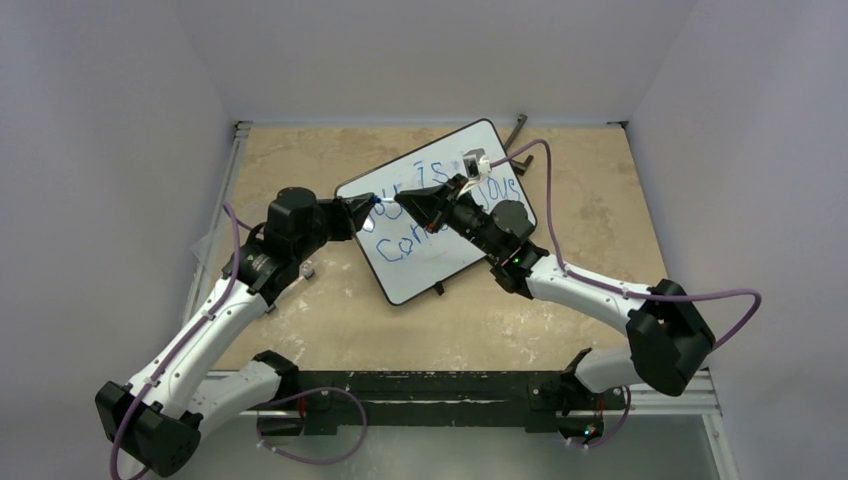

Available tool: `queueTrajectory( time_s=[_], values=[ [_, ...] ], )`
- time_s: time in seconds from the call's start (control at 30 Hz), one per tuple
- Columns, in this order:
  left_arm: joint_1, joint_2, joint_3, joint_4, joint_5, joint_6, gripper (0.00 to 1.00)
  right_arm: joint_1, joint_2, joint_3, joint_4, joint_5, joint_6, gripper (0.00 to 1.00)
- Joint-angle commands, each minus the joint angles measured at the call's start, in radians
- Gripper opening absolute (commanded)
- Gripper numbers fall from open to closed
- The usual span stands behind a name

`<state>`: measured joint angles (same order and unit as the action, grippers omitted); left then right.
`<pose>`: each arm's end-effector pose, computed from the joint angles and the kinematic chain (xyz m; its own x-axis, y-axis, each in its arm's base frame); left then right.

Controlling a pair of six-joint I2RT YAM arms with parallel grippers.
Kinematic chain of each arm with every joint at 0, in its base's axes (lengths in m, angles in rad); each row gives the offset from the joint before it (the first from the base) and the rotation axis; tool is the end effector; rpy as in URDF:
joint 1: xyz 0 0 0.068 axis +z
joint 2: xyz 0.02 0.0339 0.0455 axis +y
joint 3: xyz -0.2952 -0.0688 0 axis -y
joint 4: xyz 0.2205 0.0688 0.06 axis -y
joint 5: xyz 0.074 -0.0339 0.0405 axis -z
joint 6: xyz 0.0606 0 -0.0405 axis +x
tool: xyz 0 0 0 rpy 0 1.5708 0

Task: Write a sentence on the whiteboard
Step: Close the whiteboard marker at the center of the board.

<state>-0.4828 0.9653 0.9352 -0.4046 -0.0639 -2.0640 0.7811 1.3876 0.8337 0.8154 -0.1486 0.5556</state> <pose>0.1755 -0.0876 0.3529 -0.1863 -0.8948 0.4057 -0.5236 -0.2590 -0.8116 0.2172 0.2279 0.3734 -0.2649 0.4720 -0.8409 -0.7747 0.4151 0.4770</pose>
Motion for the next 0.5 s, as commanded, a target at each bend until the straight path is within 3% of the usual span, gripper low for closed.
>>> queueTrajectory(
  time_s=[0.0,0.47],
  values=[
    [0.018,-0.005,-0.007,0.039,0.019,-0.025,0.00,0.007,-0.021,0.038,0.023,0.012,-0.028,0.00],
    [0.035,-0.004,-0.021,0.057,0.038,-0.028,0.00,0.009,-0.029,0.061,-0.007,0.001,-0.036,0.00]
  ],
)
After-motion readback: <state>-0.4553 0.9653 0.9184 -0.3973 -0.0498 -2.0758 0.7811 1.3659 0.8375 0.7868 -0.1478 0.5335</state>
